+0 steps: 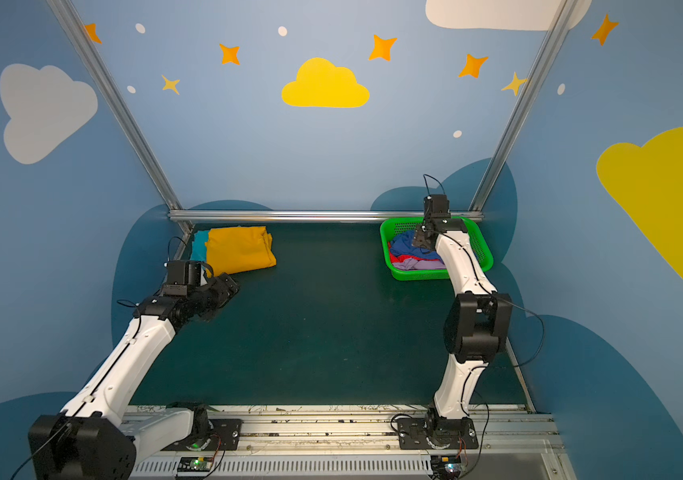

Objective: Fold and stack the t-shirts
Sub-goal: 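Grasp the blue t-shirt in the basket with the right gripper, then lift the blue t-shirt out and drop it on the table center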

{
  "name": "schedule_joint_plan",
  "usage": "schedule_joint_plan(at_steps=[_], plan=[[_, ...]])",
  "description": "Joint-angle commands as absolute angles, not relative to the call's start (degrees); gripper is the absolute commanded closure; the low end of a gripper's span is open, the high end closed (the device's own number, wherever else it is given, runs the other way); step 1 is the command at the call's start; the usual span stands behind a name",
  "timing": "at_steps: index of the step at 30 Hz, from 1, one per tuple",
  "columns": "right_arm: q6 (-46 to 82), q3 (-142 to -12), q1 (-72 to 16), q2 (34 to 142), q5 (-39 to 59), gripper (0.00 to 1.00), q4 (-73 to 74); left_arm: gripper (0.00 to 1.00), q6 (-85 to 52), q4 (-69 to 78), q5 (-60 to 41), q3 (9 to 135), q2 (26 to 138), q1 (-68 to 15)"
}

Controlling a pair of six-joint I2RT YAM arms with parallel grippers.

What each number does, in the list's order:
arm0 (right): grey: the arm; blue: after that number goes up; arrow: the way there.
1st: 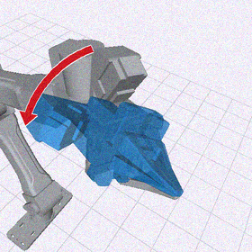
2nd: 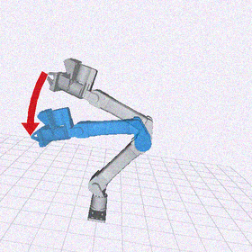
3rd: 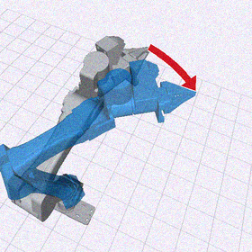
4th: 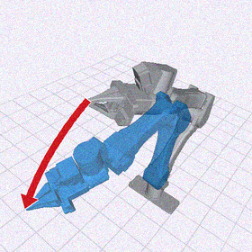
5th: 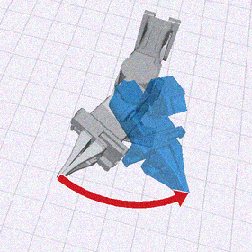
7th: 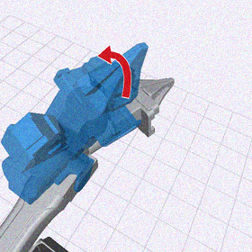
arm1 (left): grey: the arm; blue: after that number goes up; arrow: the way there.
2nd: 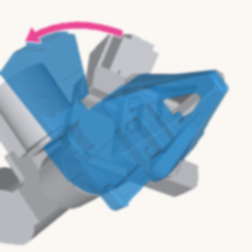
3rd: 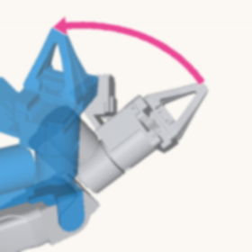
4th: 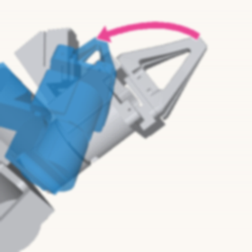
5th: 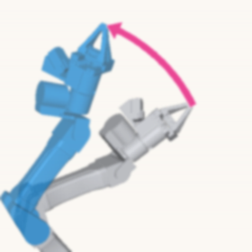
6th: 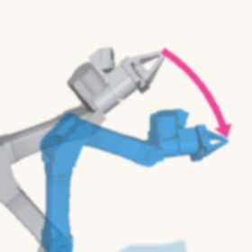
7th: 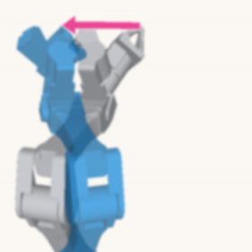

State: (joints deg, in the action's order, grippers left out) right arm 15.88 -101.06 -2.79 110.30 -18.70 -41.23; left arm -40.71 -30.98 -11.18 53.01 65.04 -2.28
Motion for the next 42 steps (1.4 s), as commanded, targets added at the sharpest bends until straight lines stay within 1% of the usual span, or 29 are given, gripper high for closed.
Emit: schedule_joint_plan(at_steps=[1,2,3,4,5,6,7,8,10,16,18,20,22,23,24,26,28,30,32,35,37,40,42], plan=[[20.30,-101.44,-0.18,114.49,-12.73,0.14,-41.02,0.13,-39.59,-31.36,-8.83,53.40,64.53,-1.93],[20.44,-102.53,0.06,115.98,-11.60,0.15,-41.52,0.12,-39.78,-31.08,-8.95,53.27,64.92,-1.94],[20.51,-104.13,0.34,117.37,-10.49,0.19,-42.44,0.12,-39.97,-30.87,-9.10,53.18,65.28,-1.94],[20.43,-105.83,0.41,118.56,-9.38,0.26,-43.69,0.12,-40.12,-30.81,-9.21,53.17,65.73,-1.96],[20.56,-108.90,0.47,119.88,-8.23,0.42,-45.89,0.12,-40.24,-30.68,-9.38,53.26,66.18,-1.93],[21.81,-112.00,0.51,121.05,-7.30,0.73,-48.53,0.12,-40.42,-30.72,-9.63,53.41,66.58,-1.88],[22.63,-115.40,0.51,121.91,-6.79,0.91,-51.15,0.12,-40.50,-30.74,-9.81,53.52,66.97,-1.86],[23.08,-118.84,0.33,122.69,-6.68,1.00,-53.86,0.12,-40.66,-30.68,-9.99,53.61,67.20,-1.86],[22.84,-121.68,-0.39,122.14,-8.17,1.00,-54.72,0.12,-40.81,-30.63,-10.40,53.64,67.49,-1.93],[20.45,-120.86,-4.89,113.54,-16.05,1.00,-51.53,0.13,-42.00,-30.32,-11.77,52.98,66.35,-1.88],[17.84,-120.28,-6.61,110.28,-19.18,1.00,-49.96,0.13,-42.07,-30.90,-11.72,52.91,65.40,-1.93],[14.06,-117.31,-8.78,105.69,-22.88,1.00,-44.48,0.13,-42.08,-31.84,-11.78,53.16,64.03,-1.89],[10.18,-111.01,-11.07,100.07,-26.21,1.00,-33.95,0.13,-41.70,-32.69,-11.70,53.51,62.78,-1.89],[5.66,-106.39,-12.29,96.46,-26.11,1.00,-25.75,0.13,-41.69,-33.00,-11.71,53.59,62.06,-1.87],[3.83,-103.90,-13.39,93.29,-26.28,1.00,-21.76,0.13,-41.62,-33.21,-11.73,53.61,61.49,-1.87],[1.49,-103.64,-15.68,89.33,-26.07,1.00,-18.71,0.12,-41.63,-33.66,-11.68,53.61,59.99,-1.77],[0.17,-105.74,-17.84,87.10,-23.33,1.00,-19.60,0.12,-41.83,-34.05,-11.53,53.53,58.71,-1.85],[-1.13,-106.35,-20.17,84.51,-15.92,1.00,-19.41,0.12,-42.05,-34.27,-11.60,53.57,57.59,-1.88],[-1.27,-106.42,-22.48,81.85,-6.22,1.00,-19.25,0.11,-42.23,-34.55,-11.71,53.74,56.72,-1.85],[1.81,-107.82,-24.34,79.60,5.71,1.00,-18.96,0.11,-42.58,-34.98,-11.72,54.18,56.04,-1.84],[5.19,-109.95,-25.07,79.29,12.42,1.00,-18.84,0.11,-42.98,-34.99,-14.10,54.45,55.67,-1.92],[9.05,-113.17,-25.74,80.18,18.89,1.00,-19.11,0.11,-43.61,-32.55,-18.37,54.07,54.58,-2.08],[11.03,-114.12,-25.98,81.02,21.20,1.00,-18.79,0.10,-43.70,-30.21,-20.42,53.66,53.12,-3.25]])
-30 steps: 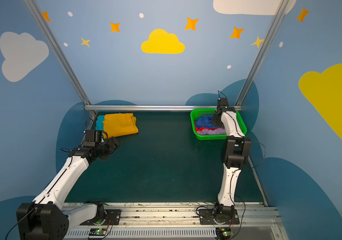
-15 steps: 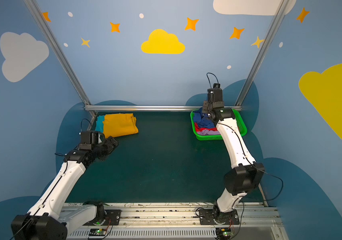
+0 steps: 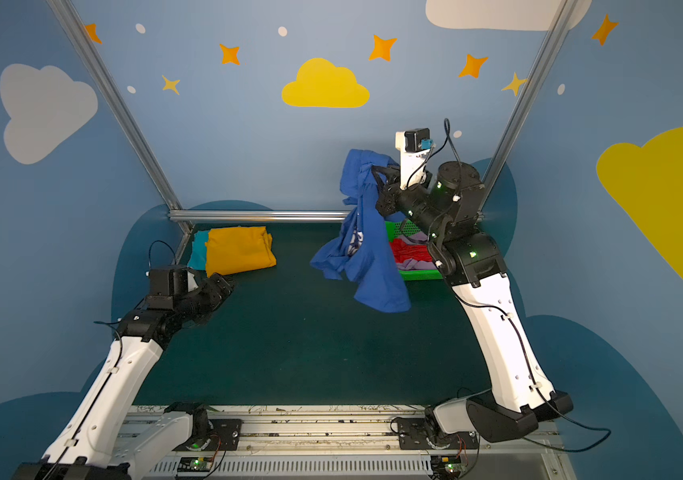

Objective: Fold and stack the t-shirts
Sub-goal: 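Lift the blue t-shirt out and drop it on the table center, then grasp the blue t-shirt edges with both grippers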

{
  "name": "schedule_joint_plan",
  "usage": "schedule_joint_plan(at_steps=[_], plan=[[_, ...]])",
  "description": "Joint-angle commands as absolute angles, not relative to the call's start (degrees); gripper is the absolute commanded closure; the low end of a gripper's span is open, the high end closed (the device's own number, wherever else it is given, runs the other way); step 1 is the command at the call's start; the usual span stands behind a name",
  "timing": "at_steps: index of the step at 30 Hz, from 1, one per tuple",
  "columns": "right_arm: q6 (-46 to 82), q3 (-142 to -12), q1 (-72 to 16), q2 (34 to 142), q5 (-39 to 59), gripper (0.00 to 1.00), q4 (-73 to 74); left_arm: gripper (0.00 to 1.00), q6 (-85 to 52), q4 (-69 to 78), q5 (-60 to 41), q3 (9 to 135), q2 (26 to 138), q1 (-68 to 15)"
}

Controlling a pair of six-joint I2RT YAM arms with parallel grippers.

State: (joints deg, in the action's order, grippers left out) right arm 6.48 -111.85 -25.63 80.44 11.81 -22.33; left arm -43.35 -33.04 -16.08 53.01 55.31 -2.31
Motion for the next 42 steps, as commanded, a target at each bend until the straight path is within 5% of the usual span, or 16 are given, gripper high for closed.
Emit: schedule_joint_plan(at_steps=[1,8,9,12,14,17,20,22,25,28,31,37,42], plan=[[11.62,-114.17,-25.99,81.56,22.29,1.00,-18.65,0.09,-43.68,-29.51,-20.25,53.61,52.03,-4.11],[12.12,-105.63,-25.61,81.72,18.40,1.00,-23.01,0.04,-42.86,-31.84,-17.28,53.53,48.58,-5.41],[12.13,-101.04,-25.52,80.48,16.81,0.92,-23.02,0.04,-42.74,-32.20,-17.28,53.41,48.81,-5.36],[13.83,-85.28,-25.04,75.90,8.49,0.28,-22.77,0.04,-42.73,-32.43,-16.91,52.46,49.91,-5.41],[15.90,-75.59,-23.62,73.02,3.87,0.20,-22.88,0.04,-42.53,-32.56,-16.65,52.06,50.89,-5.51],[17.88,-66.17,-20.61,69.38,0.48,0.18,-24.73,0.07,-41.77,-32.64,-16.44,51.83,53.08,-6.36],[15.06,-63.64,-20.19,66.88,-3.02,0.21,-27.42,0.21,-40.85,-32.81,-14.63,51.07,56.16,-10.25],[12.52,-64.21,-21.43,66.72,-2.23,0.36,-28.12,0.28,-40.44,-32.96,-12.51,50.18,59.11,-14.49],[8.54,-65.90,-26.25,69.75,1.47,0.77,-28.78,0.25,-40.75,-31.76,-9.03,48.36,63.78,-18.64],[5.06,-67.56,-33.05,75.43,2.08,0.88,-30.18,0.19,-41.49,-28.57,-8.64,47.07,68.63,-20.14],[9.06,-68.24,-37.25,81.04,6.41,0.78,-29.19,0.17,-41.18,-25.13,-7.60,48.27,74.52,-20.46],[13.32,-68.25,-44.05,89.29,12.01,0.41,-25.06,0.25,-37.60,-26.59,-6.80,58.11,90.59,-20.43],[19.05,-70.31,-48.65,96.50,13.61,0.24,-27.32,0.27,-38.57,-23.31,-8.59,63.03,102.47,-19.03]])
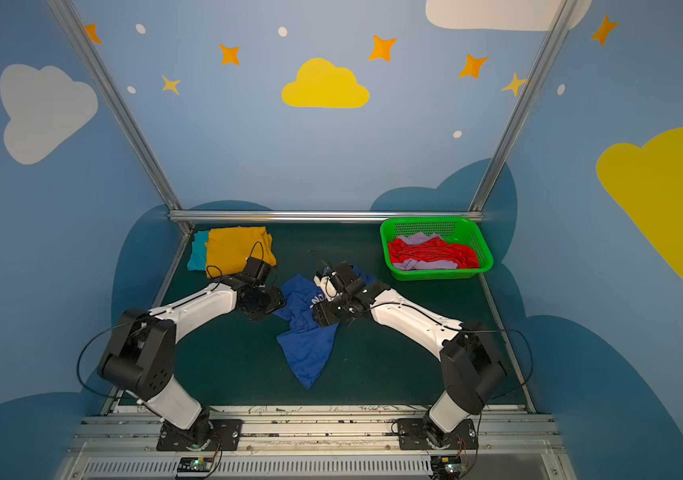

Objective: Fold and stack the t-shirts
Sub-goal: 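Grasp the blue t-shirt edges with both grippers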

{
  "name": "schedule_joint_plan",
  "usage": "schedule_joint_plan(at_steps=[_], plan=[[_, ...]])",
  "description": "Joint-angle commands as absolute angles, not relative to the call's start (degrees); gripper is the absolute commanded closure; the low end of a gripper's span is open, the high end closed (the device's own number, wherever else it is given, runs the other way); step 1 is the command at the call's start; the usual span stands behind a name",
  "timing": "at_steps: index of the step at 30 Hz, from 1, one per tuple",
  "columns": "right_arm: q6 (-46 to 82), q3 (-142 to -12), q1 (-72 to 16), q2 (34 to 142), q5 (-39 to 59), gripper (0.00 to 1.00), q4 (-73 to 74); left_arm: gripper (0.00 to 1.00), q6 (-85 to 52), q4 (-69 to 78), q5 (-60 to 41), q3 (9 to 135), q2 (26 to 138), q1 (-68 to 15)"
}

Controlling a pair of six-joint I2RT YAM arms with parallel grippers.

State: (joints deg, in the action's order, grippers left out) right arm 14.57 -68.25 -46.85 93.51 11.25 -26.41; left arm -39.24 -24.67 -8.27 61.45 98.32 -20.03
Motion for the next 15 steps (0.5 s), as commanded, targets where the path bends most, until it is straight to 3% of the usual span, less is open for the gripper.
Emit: schedule_joint_plan(at_steps=[1,2,7,9,10,11,12,14,15], plan=[[20.16,-71.34,-49.07,98.16,13.87,0.23,-28.60,0.27,-38.88,-22.63,-8.91,63.66,104.15,-18.82],[20.64,-72.60,-49.44,100.15,13.97,0.19,-29.71,0.28,-39.01,-22.06,-9.20,64.43,105.85,-18.44],[21.12,-77.60,-50.42,108.46,14.90,0.20,-31.68,0.35,-39.44,-22.31,-9.66,67.26,111.09,-17.05],[21.33,-78.65,-50.62,110.67,15.67,0.38,-31.14,0.47,-39.25,-22.42,-9.67,67.93,111.95,-16.66],[21.57,-79.06,-50.56,111.50,16.02,0.52,-31.10,0.52,-39.29,-22.54,-9.62,68.17,112.36,-16.49],[21.91,-79.34,-50.45,112.21,16.32,0.73,-31.15,0.58,-39.20,-22.51,-9.71,68.45,112.85,-16.33],[22.11,-79.36,-50.29,112.45,16.43,0.86,-31.33,0.63,-39.11,-22.69,-9.99,68.84,113.43,-16.05],[22.26,-78.94,-49.57,111.56,15.99,1.00,-32.13,0.78,-39.05,-22.90,-10.67,69.43,114.38,-15.62],[22.10,-78.47,-49.04,110.59,15.62,1.00,-32.53,0.87,-39.02,-23.09,-11.03,69.64,114.71,-15.35]])
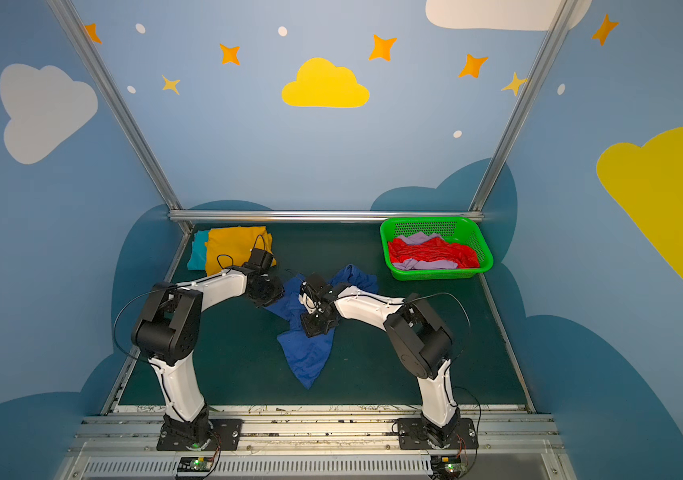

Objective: Fold and stack the t-shirts
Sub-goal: 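Grasp the blue t-shirt edges with both grippers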

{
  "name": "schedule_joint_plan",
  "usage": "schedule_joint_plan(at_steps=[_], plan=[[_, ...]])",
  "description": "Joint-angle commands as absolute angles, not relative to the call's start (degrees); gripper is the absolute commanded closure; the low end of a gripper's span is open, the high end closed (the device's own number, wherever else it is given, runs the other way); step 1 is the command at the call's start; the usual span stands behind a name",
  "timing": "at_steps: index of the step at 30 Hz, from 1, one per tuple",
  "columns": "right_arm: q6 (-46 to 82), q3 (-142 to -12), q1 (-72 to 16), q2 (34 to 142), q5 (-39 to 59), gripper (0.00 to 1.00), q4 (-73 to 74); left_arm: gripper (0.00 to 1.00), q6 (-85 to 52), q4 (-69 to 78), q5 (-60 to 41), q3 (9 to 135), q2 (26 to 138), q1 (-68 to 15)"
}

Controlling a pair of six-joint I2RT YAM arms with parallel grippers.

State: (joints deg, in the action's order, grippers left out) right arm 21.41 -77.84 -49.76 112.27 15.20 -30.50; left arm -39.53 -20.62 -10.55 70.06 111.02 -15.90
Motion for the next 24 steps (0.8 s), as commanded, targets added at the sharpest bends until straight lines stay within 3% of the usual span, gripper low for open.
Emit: schedule_joint_plan(at_steps=[1,8,16,17,21,23,24], plan=[[21.90,-77.92,-48.24,108.97,14.91,1.00,-33.33,0.96,-38.87,-23.11,-11.39,69.83,114.91,-15.08],[22.32,-70.50,-38.78,90.58,8.61,1.00,-41.31,0.96,-37.32,-25.19,-9.97,71.05,110.56,-11.46],[35.99,-50.58,-38.72,73.82,2.09,1.00,-46.50,0.96,-37.33,-26.08,-9.45,74.91,106.17,-6.38],[37.58,-47.95,-38.75,72.90,2.06,0.96,-46.27,0.96,-37.25,-26.60,-9.11,75.75,106.13,-6.33],[40.55,-43.40,-39.36,70.16,0.74,0.45,-46.83,0.96,-36.88,-28.17,-9.22,77.96,105.37,-7.51],[40.32,-44.61,-39.54,68.99,-1.23,0.35,-48.40,0.95,-35.20,-30.80,-7.38,79.35,104.49,-10.32],[39.59,-45.84,-39.59,68.38,-2.43,0.33,-49.19,0.87,-34.10,-32.46,-6.20,80.11,104.02,-12.40]])
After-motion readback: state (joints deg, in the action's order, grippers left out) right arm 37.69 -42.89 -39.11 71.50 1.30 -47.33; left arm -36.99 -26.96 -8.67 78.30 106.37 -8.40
